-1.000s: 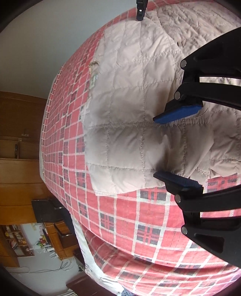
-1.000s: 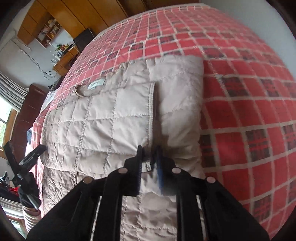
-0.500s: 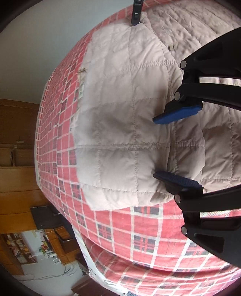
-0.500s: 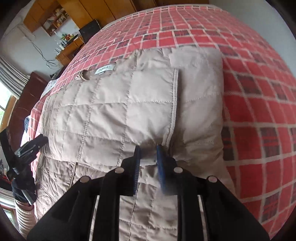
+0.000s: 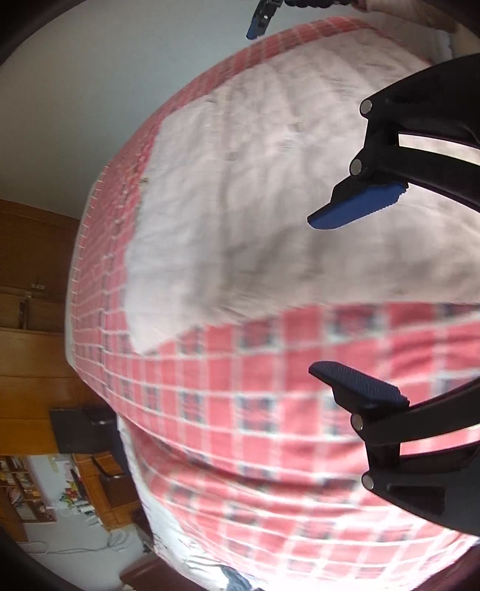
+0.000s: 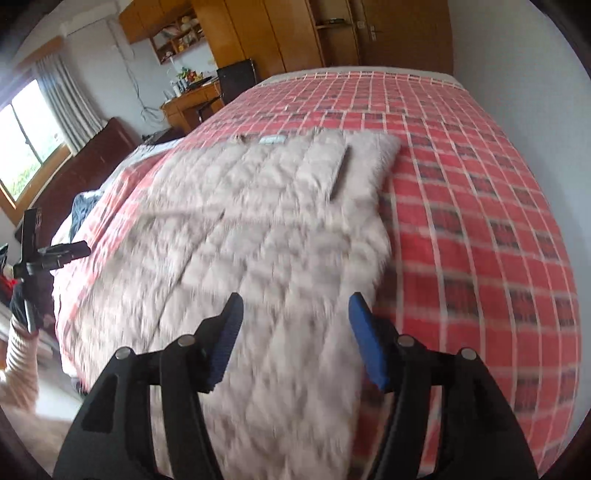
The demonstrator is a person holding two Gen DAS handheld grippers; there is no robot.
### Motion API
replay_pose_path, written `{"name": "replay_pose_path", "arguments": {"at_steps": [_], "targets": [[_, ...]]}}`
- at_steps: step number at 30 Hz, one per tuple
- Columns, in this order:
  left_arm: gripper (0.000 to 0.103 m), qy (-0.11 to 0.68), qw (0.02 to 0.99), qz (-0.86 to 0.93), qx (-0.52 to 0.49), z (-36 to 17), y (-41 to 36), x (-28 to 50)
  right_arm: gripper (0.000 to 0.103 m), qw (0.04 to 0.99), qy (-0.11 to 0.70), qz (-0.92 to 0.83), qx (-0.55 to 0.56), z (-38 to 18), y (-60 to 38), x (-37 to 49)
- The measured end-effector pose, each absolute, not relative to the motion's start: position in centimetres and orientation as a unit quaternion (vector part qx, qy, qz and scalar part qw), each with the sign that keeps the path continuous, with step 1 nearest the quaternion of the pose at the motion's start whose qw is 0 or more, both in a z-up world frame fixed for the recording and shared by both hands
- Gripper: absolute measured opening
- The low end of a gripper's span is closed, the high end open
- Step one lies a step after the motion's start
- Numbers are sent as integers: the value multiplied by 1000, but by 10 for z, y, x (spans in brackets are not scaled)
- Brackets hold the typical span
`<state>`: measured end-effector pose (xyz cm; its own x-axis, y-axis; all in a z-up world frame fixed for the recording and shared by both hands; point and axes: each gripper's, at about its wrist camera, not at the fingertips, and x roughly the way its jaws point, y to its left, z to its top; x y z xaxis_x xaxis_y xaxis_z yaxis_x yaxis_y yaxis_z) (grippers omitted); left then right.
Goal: Fold large clothes
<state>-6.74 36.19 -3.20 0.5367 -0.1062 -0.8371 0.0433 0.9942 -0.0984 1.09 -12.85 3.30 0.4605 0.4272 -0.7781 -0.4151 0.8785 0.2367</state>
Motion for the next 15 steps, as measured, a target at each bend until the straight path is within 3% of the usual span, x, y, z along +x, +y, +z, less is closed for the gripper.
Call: {"name": "replay_pose_path", "arguments": {"at_steps": [7, 15], "targets": [[74, 523, 848, -51, -72, -62, 377, -170, 69, 839, 494, 227, 4, 4, -165, -69], [74, 537, 832, -84, -110, -85, 374, -202, 70, 813, 531, 238, 3, -24, -167, -106]]}}
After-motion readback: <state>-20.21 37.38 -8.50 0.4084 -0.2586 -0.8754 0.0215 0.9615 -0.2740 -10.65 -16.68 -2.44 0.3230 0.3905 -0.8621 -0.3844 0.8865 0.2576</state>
